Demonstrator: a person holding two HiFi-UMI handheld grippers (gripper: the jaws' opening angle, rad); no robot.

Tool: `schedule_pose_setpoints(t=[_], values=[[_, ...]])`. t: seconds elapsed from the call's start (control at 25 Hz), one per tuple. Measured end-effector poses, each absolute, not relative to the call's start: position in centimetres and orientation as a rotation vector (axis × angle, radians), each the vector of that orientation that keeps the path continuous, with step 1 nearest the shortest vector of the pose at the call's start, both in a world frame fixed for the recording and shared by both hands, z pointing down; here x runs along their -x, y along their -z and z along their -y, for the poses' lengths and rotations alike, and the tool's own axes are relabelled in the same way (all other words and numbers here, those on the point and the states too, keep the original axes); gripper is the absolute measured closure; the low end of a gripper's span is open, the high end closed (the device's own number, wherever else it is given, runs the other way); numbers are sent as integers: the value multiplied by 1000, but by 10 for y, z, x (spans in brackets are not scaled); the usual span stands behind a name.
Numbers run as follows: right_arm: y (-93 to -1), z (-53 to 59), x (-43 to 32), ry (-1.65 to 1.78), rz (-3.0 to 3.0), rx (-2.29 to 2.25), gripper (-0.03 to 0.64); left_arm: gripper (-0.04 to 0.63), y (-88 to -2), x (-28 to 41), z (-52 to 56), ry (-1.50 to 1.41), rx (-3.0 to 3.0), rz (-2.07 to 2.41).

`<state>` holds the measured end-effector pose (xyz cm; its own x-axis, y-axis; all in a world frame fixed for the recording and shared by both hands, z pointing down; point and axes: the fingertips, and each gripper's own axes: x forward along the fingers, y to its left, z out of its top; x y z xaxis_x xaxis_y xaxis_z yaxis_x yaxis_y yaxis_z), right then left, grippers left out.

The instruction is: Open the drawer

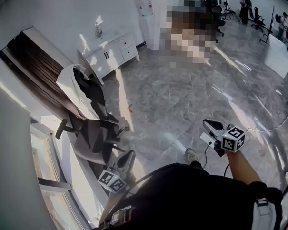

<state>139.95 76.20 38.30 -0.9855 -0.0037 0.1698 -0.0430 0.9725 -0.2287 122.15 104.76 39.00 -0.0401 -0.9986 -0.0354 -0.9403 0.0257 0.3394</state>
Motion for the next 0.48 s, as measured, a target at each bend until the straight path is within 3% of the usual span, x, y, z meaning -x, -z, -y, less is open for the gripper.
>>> schedule_pose_setpoints(t=[0.48], values=[[-397,-576,-1270,-334,2901,343,617,595,-387,-1153,-897,433,-1727,2351]])
